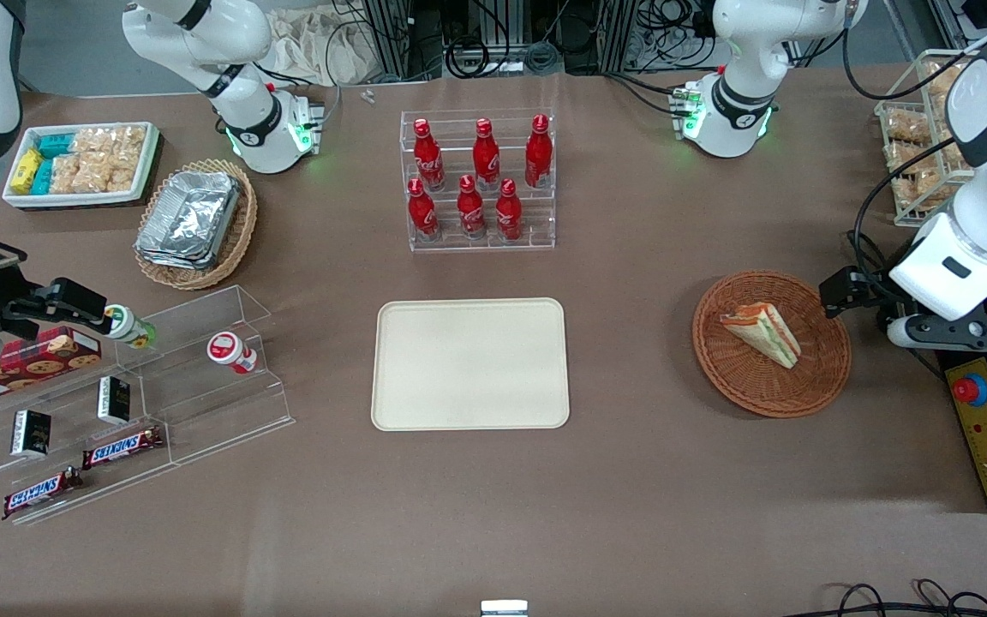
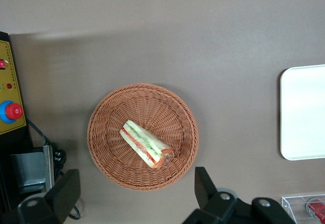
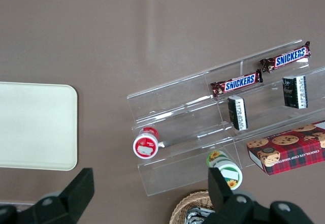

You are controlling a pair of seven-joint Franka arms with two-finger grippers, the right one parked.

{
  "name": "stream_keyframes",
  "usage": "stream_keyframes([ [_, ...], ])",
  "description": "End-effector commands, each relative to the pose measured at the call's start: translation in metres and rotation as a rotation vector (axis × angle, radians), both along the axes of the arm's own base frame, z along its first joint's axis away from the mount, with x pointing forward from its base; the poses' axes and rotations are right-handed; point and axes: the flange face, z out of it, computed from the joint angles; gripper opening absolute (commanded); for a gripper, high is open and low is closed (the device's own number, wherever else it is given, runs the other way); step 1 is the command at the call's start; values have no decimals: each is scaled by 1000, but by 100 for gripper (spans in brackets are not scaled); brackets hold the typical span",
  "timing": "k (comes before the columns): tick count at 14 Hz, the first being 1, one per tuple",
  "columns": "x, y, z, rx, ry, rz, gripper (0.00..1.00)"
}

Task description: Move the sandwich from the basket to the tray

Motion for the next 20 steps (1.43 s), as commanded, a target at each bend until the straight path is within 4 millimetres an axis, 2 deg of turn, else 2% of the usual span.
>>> stream_keyframes([
  [1, 3, -3, 4, 9, -19, 17, 100],
  [3, 0, -1, 7, 12, -11, 40, 100],
  [5, -7, 1, -6, 24, 45, 48, 100],
  [8, -30, 15, -18, 17, 57, 83, 100],
  [10, -49, 20, -35, -2, 41, 103, 100],
  [11, -56, 34, -48, -13, 49, 142, 100],
  [12, -65, 38, -63, -16, 69, 177, 100],
  [14, -76, 40, -92, -8, 105, 246, 100],
  [17, -100, 42, -153, -11, 40, 399, 100],
  [20, -96, 44, -184, -12, 67, 534, 100],
])
